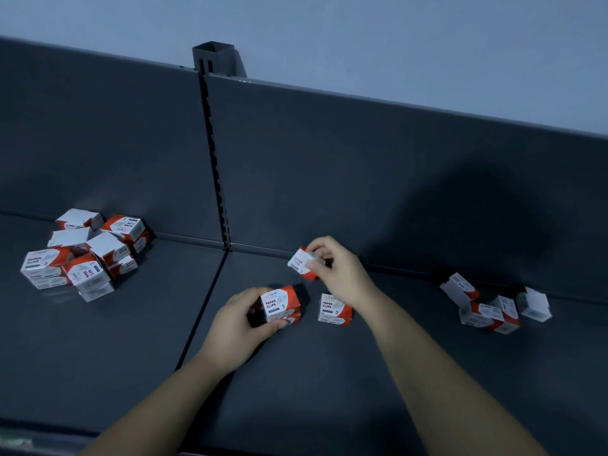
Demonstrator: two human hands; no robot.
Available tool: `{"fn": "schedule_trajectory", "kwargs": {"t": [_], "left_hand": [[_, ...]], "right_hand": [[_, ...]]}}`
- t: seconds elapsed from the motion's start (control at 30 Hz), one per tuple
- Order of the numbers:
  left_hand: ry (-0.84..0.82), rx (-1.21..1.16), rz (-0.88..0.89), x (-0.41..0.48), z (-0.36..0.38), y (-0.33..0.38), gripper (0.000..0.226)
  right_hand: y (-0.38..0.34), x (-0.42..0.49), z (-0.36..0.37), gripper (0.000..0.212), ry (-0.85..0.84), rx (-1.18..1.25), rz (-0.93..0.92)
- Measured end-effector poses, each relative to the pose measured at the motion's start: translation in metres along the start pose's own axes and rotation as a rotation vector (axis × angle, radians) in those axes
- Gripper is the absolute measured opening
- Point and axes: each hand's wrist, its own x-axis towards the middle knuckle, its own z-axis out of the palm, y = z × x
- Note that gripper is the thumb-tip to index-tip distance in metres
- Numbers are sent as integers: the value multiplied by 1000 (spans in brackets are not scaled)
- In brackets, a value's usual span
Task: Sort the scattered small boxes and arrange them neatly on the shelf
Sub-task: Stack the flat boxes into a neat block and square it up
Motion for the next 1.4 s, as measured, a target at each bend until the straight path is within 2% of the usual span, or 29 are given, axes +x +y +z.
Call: {"fn": "schedule_trajectory", "kwargs": {"t": [0.07, 0.13, 0.27, 0.4, 0.5, 0.57, 0.63, 0.77, 1.13, 1.2, 1.3, 1.4], "left_hand": [[8, -6, -11, -1, 0, 1, 43], [8, -5, -19, -1, 0, 2, 42], [-3, -19, -24, -2, 0, 4, 43], [-2, -34, -22, -2, -1, 6, 44], [-2, -44, -14, -2, -1, 6, 44], [-4, -54, -9, -2, -1, 6, 43], [-7, -65, -5, -2, -1, 6, 43], [-15, -70, 0, -2, -1, 4, 43], [-97, -144, 52, -5, -4, 6, 46], [-124, -172, 50, -6, -6, 8, 44], [-141, -237, 33, -11, -10, 10, 39], [-81, -218, 59, -25, -20, 13, 35]], "right_hand": [[3, -13, -19, 17, 33, 244, 85], [11, -29, -32, 13, 4, 330, 108], [30, -58, -32, 13, -29, 269, 137], [35, -67, -20, 18, 36, 127, 186], [31, -76, -16, 18, 72, 247, 169], [33, -87, -14, 32, 3, 317, 174], [37, -96, -10, 49, -44, 183, 153], [31, -105, 0, 62, 77, 142, 173], [4, -138, 25, 71, 324, 257, 263], [-1, -146, 26, 71, 361, 266, 273], [-6, -163, 28, 57, 401, 264, 291], [-14, -179, 30, 47, 418, 262, 275]]}}
